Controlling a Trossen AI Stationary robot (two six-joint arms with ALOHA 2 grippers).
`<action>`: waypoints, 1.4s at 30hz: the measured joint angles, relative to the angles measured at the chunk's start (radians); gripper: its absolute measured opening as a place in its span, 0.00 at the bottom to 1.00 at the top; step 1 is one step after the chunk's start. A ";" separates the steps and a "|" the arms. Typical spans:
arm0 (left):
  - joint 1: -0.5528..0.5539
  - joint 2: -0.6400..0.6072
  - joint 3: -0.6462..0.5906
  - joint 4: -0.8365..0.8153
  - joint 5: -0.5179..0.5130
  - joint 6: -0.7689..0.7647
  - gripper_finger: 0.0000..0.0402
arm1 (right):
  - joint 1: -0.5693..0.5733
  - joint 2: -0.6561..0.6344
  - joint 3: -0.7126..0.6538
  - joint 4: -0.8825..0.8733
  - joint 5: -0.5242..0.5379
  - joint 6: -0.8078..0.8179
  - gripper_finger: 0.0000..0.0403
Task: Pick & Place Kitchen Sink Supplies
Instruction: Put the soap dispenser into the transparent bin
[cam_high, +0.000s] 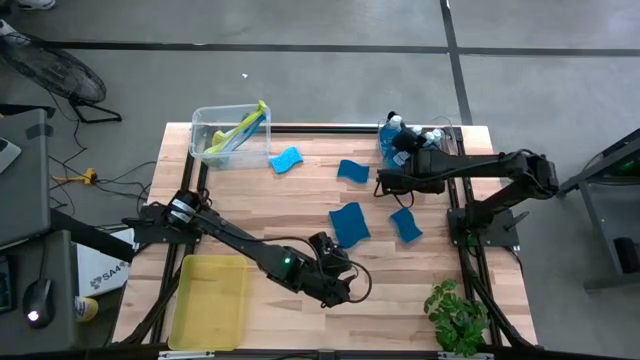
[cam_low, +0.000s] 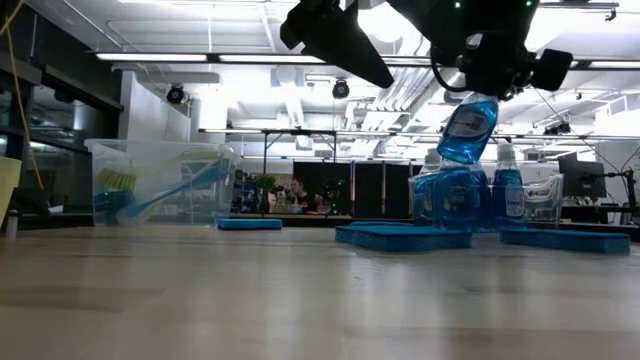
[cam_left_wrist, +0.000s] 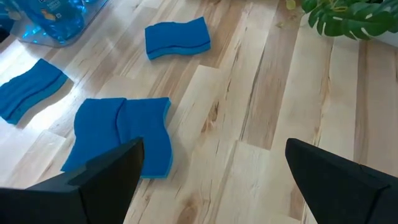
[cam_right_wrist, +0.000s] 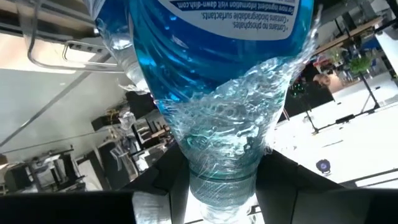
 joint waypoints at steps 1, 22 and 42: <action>0.000 0.000 0.000 0.000 0.000 0.000 0.96 | 0.000 -0.001 0.000 -0.002 0.000 -0.001 0.33; 0.000 0.000 0.000 0.001 0.000 -0.007 0.96 | -0.137 0.000 0.000 0.000 0.064 -0.137 0.33; 0.000 0.000 0.000 0.002 0.005 -0.019 0.96 | -0.235 0.000 -0.265 0.062 0.257 -0.176 0.33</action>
